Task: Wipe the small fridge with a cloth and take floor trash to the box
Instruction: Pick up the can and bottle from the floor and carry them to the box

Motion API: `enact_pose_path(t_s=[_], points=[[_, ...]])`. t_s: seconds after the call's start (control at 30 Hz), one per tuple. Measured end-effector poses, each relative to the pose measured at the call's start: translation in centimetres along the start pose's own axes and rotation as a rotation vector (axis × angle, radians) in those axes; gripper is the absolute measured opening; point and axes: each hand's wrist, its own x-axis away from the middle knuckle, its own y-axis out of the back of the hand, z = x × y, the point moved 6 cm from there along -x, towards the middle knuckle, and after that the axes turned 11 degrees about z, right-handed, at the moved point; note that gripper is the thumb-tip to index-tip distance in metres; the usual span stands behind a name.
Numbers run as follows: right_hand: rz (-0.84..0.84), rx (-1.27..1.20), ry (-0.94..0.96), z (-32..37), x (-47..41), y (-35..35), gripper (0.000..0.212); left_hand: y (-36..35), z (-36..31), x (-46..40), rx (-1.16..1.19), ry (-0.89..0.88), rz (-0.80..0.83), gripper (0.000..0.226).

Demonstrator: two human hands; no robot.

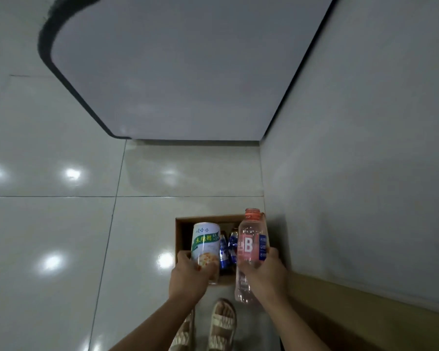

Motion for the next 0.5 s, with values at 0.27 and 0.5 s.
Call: enact_pose_path(t_s=[0.27,0.5], points=[[0.029,-0.015,-0.064,-7.6,-13.7,-5.8,0.064,-7.2,8.4,-15.1,-0.054,0.063,0.044,0.049],[0.100,0.036,-0.139,-14.2,-24.1,-11.7,0.069,-11.8,14.1,-25.3,-0.109,0.103,0.026,0.058]])
